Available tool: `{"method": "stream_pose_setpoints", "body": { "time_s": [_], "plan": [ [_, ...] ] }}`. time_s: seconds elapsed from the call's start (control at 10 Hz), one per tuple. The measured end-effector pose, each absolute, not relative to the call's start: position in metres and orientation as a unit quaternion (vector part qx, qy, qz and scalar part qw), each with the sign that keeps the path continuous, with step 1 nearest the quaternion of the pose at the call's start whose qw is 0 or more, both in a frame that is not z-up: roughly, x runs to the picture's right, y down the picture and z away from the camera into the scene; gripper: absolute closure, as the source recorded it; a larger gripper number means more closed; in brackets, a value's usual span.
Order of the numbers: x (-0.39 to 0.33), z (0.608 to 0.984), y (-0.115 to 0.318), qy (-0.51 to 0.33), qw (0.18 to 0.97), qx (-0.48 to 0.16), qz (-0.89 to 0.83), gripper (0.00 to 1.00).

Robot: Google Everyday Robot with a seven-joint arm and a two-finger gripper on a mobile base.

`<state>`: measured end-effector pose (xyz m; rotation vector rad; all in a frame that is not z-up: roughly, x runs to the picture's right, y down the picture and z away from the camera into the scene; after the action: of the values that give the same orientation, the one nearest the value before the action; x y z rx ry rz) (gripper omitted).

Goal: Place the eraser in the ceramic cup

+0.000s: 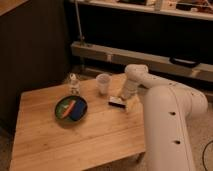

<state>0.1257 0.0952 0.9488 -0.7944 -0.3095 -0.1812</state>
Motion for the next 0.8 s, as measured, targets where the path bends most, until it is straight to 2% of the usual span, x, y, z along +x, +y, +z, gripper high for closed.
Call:
{"method": "stream_pose_setpoints", "body": {
  "time_s": [0.3, 0.4, 0.5, 0.8],
  "plan": [
    [0.1262, 0.9496, 0.0969, -0.150, 0.906, -0.387, -0.086, 0.20],
    [0.1266, 0.9498, 0.0969, -0.149, 0.906, -0.387, -0.087, 0.24],
    [0.1264, 0.9498, 0.0967, -0.148, 0.906, -0.387, -0.088, 0.30],
    [0.1250, 0.9490, 0.0941, -0.148, 0.906, -0.385, -0.090, 0.61]
  ]
}}
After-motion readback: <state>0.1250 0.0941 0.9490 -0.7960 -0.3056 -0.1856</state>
